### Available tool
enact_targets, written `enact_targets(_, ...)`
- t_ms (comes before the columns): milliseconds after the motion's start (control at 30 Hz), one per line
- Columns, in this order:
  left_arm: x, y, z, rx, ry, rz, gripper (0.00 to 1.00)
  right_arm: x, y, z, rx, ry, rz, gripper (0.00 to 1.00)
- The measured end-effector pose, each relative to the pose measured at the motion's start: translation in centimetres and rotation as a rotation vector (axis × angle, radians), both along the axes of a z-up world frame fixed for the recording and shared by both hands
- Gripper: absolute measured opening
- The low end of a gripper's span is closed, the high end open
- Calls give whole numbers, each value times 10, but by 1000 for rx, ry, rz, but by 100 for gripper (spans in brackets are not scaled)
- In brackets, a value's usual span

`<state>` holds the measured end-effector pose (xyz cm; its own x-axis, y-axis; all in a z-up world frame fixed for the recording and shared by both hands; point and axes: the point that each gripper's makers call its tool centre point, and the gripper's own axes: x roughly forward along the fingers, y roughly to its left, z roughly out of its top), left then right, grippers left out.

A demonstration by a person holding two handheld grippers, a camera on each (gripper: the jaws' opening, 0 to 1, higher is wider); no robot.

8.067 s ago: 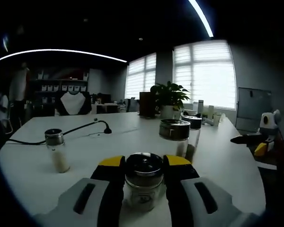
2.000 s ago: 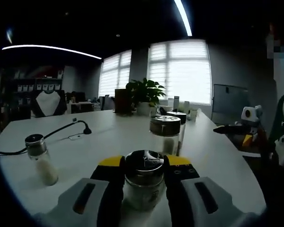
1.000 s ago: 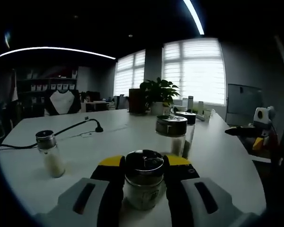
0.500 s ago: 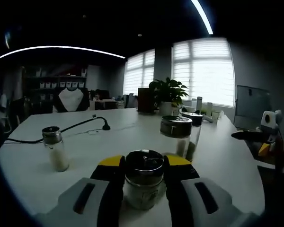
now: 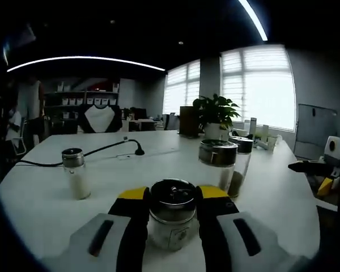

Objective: Rotate the seasoning bottle until the label or dispensing opening points toward the visible target arrow and the bottle remains upright within the marked orientation range

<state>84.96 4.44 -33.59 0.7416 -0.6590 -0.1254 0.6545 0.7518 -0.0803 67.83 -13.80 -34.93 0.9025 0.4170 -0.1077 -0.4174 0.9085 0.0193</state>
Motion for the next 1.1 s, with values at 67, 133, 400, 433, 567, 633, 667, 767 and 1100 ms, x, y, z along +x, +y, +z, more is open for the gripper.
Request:
enact_targets(67,0,0,0,5,-2,10,34,0,0,0,4,1,1,93)
enact_targets(133,1,1,0,6,0,22,34,0,0,0,4,1,-1,93)
enact_targets(400,1,3,0,10,-7,53,34,-1,1,0,5,1,0,93)
enact_targets(433,2,3,0,7,-8,59,34,-1,1,0,5,2,2,93)
enact_targets(567,0,2,0,2,-12,85,34,-1,2,-1,4,3,3,93)
enact_targets(633,-1,3,0,-2,-13,101,34,-1,2,-1,4,4,3,93)
enact_targets(667,-1,2,0,-5,-19,110,34,-1,2,-1,6,4,3,93)
enact_targets(767,-1,3,0,-3,-21,110,34,-1,1,-1,4,3,1,93)
enact_targets(1100,-3,2,1,-10,-30,114,34,0,-5,0,12,8,-24,93)
